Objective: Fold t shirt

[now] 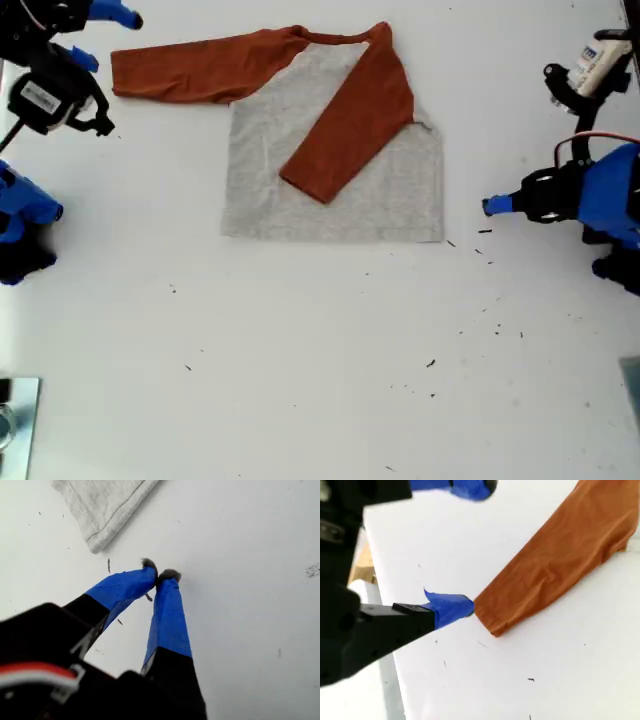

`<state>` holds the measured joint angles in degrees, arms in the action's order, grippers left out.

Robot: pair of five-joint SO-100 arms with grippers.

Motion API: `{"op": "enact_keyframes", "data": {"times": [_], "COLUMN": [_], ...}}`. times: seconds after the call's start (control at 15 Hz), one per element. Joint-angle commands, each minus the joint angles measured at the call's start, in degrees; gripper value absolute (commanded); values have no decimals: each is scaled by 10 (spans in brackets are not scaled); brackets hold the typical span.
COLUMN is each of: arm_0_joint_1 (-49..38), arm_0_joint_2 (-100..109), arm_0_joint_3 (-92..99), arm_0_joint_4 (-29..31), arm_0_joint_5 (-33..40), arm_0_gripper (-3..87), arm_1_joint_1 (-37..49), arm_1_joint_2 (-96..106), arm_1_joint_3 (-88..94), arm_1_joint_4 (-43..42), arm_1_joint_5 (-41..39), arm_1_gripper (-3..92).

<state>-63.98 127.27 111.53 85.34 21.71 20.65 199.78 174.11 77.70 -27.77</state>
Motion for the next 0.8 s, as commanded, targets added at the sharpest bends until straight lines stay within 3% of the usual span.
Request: {"op": "enact_keyframes", "data": {"times": [0.0, 0.27, 0.47, 0.73], "arm_0_joint_1": [-38, -98, -145, -161], "arm_0_joint_2": [-14, -47, -147, -263], "arm_0_joint_3": [31, 217, 226, 209], "arm_0_joint_4": [-50, -250, -330, -373], "arm_0_joint_5": [10, 19, 49, 60], "arm_0_gripper": [385, 330, 306, 12], "arm_1_joint_1": [-5, -13, -20, -22], "arm_1_joint_2": [9, 9, 9, 9], "arm_1_joint_3": [31, 31, 31, 31], "arm_1_joint_4": [6, 6, 6, 6], "arm_1_joint_5": [-10, -8, -6, -4], "arm_1_gripper": [35, 35, 35, 35]}}
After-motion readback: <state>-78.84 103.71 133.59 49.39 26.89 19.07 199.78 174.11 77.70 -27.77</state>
